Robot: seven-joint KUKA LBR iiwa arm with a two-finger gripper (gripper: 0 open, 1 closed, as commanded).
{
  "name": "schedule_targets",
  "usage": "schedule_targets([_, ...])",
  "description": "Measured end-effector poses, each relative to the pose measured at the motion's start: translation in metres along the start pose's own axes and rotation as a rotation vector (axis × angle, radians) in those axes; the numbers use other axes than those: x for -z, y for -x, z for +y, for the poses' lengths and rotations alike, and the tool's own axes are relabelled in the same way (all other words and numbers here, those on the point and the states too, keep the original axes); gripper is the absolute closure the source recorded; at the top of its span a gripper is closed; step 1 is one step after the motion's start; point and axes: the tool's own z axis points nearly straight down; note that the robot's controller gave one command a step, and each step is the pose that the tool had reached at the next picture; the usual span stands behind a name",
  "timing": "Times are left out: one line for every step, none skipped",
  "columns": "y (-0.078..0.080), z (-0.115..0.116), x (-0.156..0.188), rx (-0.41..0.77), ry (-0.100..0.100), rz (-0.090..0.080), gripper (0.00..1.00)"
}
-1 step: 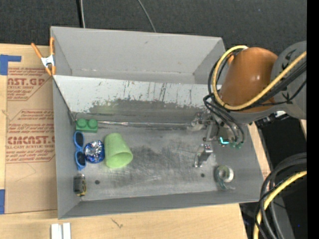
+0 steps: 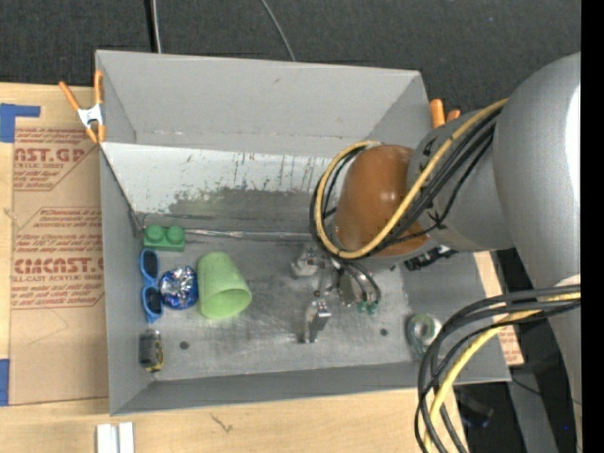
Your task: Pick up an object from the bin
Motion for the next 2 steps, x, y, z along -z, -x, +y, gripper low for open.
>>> schedule_targets([-0.001, 0.042, 0.028, -0.096, 0.004, 0.006, 0.00])
schedule_targets([0.033, 0.134, 0.028, 0.410, 0.007, 0.004, 0.00])
